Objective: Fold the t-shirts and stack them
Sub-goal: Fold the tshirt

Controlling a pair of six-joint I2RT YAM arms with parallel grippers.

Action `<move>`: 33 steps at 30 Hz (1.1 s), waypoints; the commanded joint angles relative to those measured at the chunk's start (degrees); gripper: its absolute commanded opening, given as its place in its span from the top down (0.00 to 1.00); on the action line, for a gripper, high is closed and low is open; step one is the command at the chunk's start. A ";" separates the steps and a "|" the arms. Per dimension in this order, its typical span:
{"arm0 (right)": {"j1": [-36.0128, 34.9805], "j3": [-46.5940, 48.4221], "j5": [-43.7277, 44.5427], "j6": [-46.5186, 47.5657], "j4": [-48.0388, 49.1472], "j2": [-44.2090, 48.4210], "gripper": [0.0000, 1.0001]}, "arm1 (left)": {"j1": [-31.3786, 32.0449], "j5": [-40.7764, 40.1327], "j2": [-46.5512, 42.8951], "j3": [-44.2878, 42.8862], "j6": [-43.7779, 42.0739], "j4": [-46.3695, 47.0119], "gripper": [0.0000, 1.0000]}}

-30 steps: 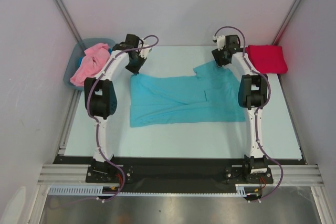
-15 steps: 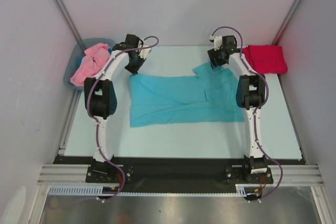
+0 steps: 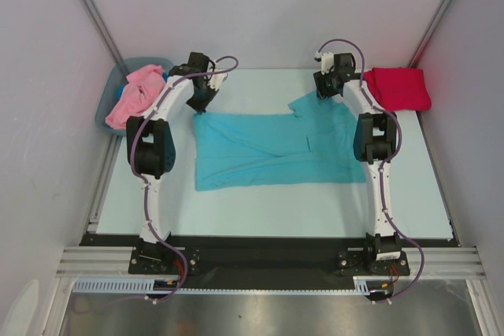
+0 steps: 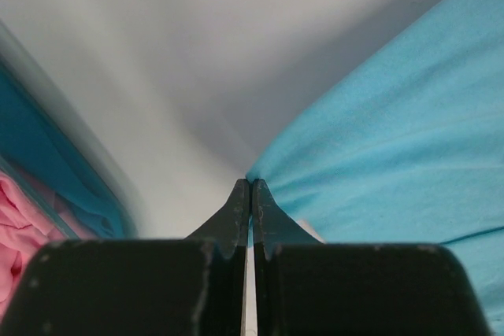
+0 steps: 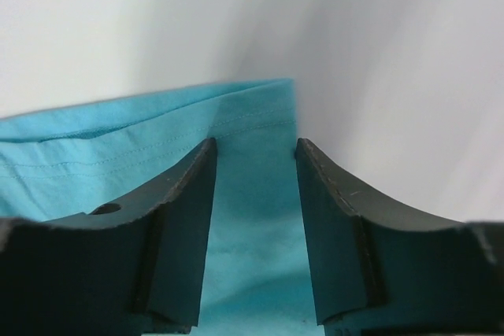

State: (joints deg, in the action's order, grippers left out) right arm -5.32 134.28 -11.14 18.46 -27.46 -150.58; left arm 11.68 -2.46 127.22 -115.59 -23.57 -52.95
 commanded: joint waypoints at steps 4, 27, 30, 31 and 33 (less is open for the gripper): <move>0.05 1.51 -0.99 -0.35 -1.10 -2.17 0.59 | 0.53 -0.79 -3.12 -0.43 -1.21 -0.23 1.00; 1.80 -3.14 2.79 4.38 -4.44 10.74 1.00 | 0.89 -2.11 -4.52 3.44 -4.02 0.83 1.00; 3.20 -5.77 1.56 7.37 -7.51 14.69 1.00 | 0.88 -2.64 -5.66 5.28 -4.73 2.49 1.00; 3.47 -6.39 1.47 8.16 -8.65 15.66 1.00 | 0.80 -2.81 -6.01 6.07 -4.64 2.85 1.00; 4.26 -7.71 0.68 9.05 -9.71 17.94 1.00 | 0.80 -2.82 -6.63 6.69 -4.38 3.64 1.00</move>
State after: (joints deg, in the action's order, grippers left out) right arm -2.52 127.39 -9.85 24.08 -34.65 -140.66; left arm 12.25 -4.01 125.75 -109.62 -26.63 -51.64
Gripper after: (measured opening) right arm 0.011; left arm 0.009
